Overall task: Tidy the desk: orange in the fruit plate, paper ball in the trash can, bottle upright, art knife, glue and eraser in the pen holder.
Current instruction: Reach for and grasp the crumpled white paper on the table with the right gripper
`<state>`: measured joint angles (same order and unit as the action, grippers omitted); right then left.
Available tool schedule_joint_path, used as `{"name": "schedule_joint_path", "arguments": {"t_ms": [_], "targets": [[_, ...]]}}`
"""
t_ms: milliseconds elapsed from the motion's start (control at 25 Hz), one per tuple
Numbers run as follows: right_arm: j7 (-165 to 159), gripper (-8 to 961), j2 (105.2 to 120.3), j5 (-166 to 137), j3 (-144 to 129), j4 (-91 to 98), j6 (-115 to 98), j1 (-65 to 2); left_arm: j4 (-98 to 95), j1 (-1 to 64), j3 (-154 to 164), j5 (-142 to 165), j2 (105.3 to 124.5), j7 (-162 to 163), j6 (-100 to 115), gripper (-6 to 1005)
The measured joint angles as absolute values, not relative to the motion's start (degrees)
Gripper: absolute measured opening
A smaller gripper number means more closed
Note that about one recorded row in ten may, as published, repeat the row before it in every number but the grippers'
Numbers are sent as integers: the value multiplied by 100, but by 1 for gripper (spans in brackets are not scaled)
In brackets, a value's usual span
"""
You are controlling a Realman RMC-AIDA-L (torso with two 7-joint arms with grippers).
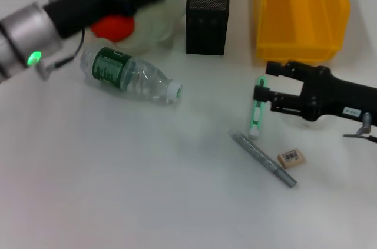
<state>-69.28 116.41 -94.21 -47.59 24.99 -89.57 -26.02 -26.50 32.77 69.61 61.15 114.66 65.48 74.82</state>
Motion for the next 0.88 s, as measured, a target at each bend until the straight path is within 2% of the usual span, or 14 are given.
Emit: {"name": "schedule_joint_path", "arguments": {"t_ms": [40,160,280,520,680,800,880], "targets": [[-6963,683,11618,-9420,-4674,2501,-8985,-2603,-2650,3277,6961,6115,11466,6548,7482,769],[-7181,680,11553,-9416,-4318,2598,-9116,-2645,-2661,2995,7082,7062,11209,6957,8559,801],[-8329,677,11531,-9566,-4234,3504,-9148,-2718,-2362,2913,7075,7605,11121,6914,9077,832],[-10411,671,11453,-11017,-4272,5113,-9159,-3124,-2311,2730,7080,7989,11207,6646,8894,830],[-12368,666,11207,-13239,-4269,5656,-9679,-4104,-2304,2714,7088,8097,11215,6618,8877,828],[-12779,663,11187,-14003,-4309,5682,-9895,-4466,-2302,2702,7047,8166,11218,6614,8867,827],[-13123,661,11226,-14864,-4643,5714,-10001,-4767,-2302,2702,7047,8166,11218,6614,8867,826]]}}
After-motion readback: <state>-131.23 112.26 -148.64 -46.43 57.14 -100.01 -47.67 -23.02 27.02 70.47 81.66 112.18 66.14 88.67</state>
